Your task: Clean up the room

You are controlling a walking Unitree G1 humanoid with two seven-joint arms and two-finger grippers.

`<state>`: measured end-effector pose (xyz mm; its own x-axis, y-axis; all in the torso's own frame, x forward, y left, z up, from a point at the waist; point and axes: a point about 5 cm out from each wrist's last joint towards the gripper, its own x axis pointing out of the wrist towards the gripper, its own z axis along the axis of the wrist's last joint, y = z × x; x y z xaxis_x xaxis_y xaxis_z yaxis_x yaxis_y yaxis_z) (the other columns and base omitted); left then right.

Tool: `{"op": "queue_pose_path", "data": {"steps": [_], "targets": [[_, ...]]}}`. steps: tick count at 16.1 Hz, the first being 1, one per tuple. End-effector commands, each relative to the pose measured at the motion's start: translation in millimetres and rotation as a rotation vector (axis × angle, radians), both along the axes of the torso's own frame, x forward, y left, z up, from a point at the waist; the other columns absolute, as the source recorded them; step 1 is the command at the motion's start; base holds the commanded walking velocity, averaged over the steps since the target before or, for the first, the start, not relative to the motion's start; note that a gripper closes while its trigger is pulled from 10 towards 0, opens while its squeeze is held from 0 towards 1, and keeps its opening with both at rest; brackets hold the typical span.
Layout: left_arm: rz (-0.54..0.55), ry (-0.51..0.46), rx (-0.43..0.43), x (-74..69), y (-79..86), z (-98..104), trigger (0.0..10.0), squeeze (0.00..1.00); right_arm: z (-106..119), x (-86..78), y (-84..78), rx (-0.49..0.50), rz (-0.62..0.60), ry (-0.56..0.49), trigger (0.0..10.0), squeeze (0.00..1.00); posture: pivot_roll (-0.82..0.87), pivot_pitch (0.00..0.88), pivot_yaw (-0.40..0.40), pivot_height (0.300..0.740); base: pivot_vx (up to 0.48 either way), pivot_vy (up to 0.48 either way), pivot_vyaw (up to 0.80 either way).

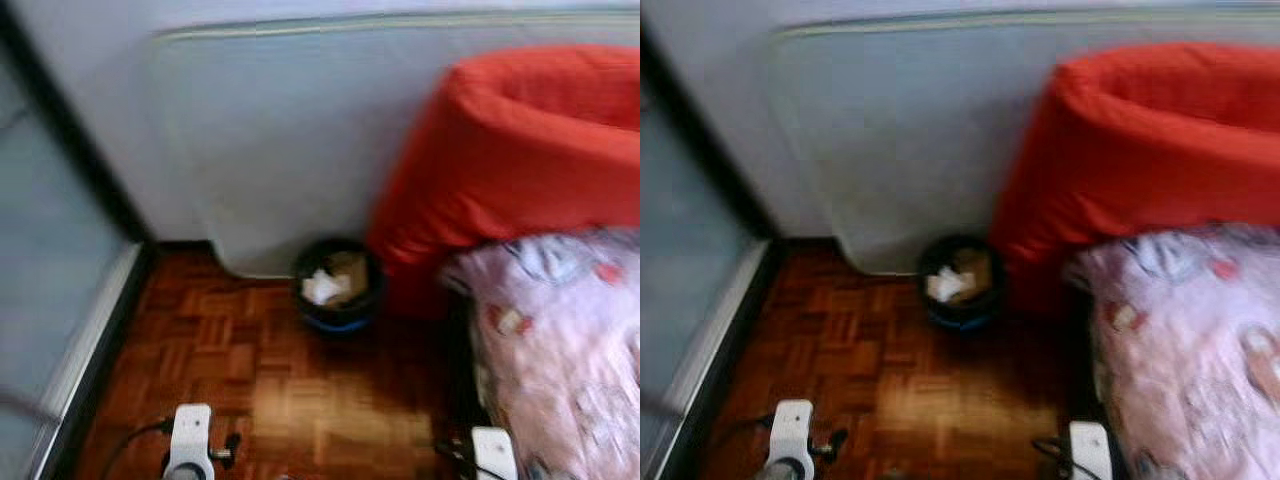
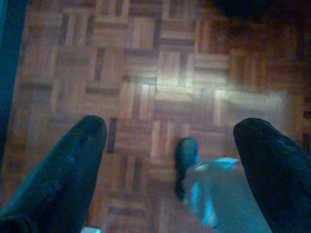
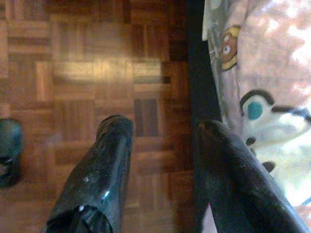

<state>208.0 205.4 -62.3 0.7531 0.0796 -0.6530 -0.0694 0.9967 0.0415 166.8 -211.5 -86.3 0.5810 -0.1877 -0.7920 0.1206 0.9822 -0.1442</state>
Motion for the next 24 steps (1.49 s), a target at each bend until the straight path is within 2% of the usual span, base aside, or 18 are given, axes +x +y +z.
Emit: {"op": "queue_pose_path", "data": {"steps": [1, 5, 6, 18, 24], "targets": [[0.026, 0.029, 0.0, -6.9, 4.1, -3.9, 10.0, 0.0, -0.3, 1.7, 5.0, 0.02, -0.005, -0.002, 10.0, 0.0, 0.14, 0.13, -0.04, 0.74, 0.0, 0.0, 0.8], [0.027, 0.041, -0.001, -10.0, 4.1, -5.7, 10.0, 0.0, -2.1, 0.0, 9.9, 0.083, -0.038, 0.001, 10.0, 0.0, 0.14, 0.14, -0.039, 0.74, 0.0, 0.0, 0.2], [0.027, 0.041, -0.001, -10.3, 4.4, -5.8, 10.0, 0.0, -2.1, 1.5, 15.2, 0.133, -0.042, -0.012, 10.0, 0.0, 0.14, 0.145, -0.039, 0.74, 0.0, 0.0, 0.0], [0.024, 0.043, -0.006, -12.9, 4.1, -7.0, 10.0, 0.0, -2.8, -1.7, 11.9, 0.137, -0.064, -0.016, 10.0, 0.0, 0.14, 0.158, -0.037, 0.74, 0.0, 0.0, 0.0], [-0.023, 0.091, -0.019, -15.6, -2.8, -10.9, 10.0, 0.0, -3.8, -3.8, 11.6, 0.143, -0.069, -0.01, 10.0, 0.0, 0.13, 0.161, -0.036, 0.74, 0.0, 0.0, 0.0]]}}
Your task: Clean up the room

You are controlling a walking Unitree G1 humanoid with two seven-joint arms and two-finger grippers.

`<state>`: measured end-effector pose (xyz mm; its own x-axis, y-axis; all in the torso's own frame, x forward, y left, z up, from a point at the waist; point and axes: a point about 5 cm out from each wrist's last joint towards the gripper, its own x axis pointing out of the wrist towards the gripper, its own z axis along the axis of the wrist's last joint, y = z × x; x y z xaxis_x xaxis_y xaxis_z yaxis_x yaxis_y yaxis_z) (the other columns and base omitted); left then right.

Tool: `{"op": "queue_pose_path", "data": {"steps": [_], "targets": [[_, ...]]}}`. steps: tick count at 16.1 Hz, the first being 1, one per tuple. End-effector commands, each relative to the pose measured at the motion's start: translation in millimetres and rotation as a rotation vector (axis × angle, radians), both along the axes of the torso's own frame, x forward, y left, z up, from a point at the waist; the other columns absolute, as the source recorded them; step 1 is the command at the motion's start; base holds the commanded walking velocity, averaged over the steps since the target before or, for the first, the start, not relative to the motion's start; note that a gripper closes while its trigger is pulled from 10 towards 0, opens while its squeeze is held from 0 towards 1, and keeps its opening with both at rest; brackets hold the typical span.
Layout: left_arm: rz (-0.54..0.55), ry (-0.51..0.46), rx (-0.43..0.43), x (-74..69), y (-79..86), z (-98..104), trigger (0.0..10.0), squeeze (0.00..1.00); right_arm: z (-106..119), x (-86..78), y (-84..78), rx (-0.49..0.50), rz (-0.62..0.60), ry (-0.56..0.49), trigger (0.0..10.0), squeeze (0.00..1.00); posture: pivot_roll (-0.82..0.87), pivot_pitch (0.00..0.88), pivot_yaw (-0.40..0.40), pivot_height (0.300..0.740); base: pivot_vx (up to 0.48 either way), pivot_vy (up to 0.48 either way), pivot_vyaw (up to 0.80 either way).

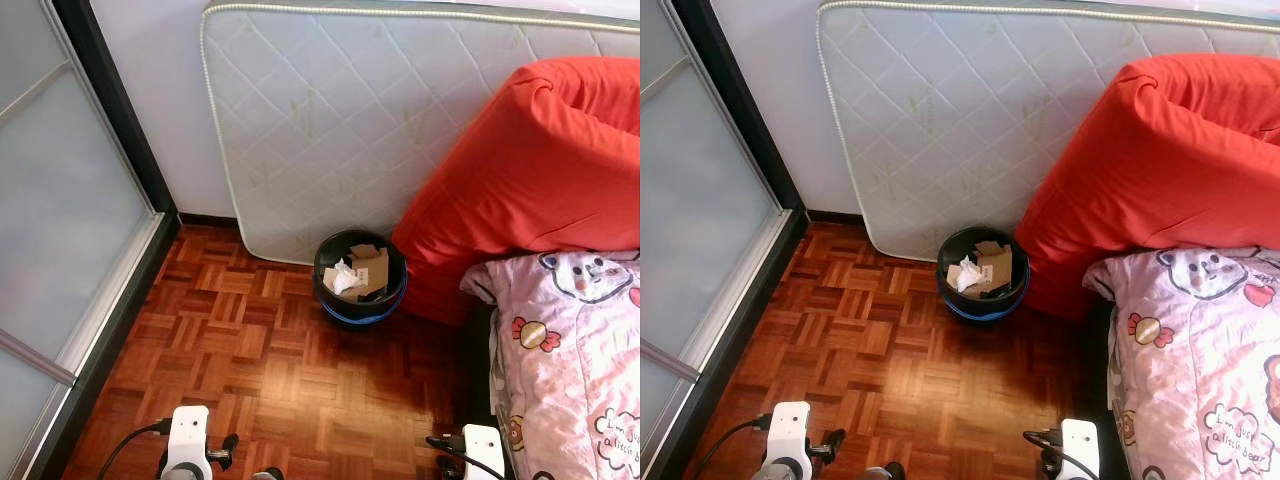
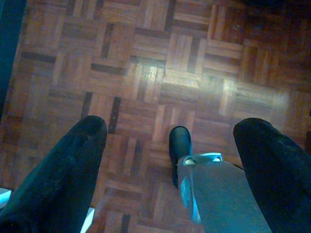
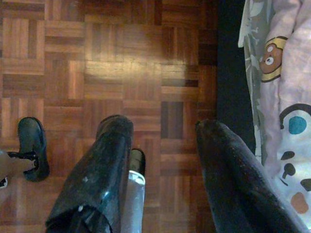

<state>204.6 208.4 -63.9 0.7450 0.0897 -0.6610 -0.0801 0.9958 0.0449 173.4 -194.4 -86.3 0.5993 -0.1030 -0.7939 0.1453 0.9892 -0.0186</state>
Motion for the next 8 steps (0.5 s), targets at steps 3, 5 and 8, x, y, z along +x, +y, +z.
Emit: {"op": "queue_pose_path", "data": {"steps": [3, 5, 8], "targets": [[-0.033, 0.09, -0.01, -12.1, -4.2, -9.4, 10.0, 0.0, -4.4, -11.6, -4.9, 0.024, -0.044, 0.025, 10.0, 0.0, 0.14, 0.161, -0.034, 0.74, 0.0, 0.0, 0.0], [-0.035, 0.094, -0.009, -12.5, -3.7, -9.6, 10.0, 0.0, -4.6, -11.8, -4.5, 0.026, -0.045, 0.026, 10.0, 0.0, 0.14, 0.16, -0.033, 0.74, 0.0, 0.0, 0.0], [-0.037, 0.097, -0.007, -12.9, -2.9, -9.7, 10.0, 0.0, -5.0, -12.4, -3.6, 0.028, -0.047, 0.028, 10.0, 0.0, 0.14, 0.16, -0.031, 0.74, 0.0, 0.0, 0.0]]}}
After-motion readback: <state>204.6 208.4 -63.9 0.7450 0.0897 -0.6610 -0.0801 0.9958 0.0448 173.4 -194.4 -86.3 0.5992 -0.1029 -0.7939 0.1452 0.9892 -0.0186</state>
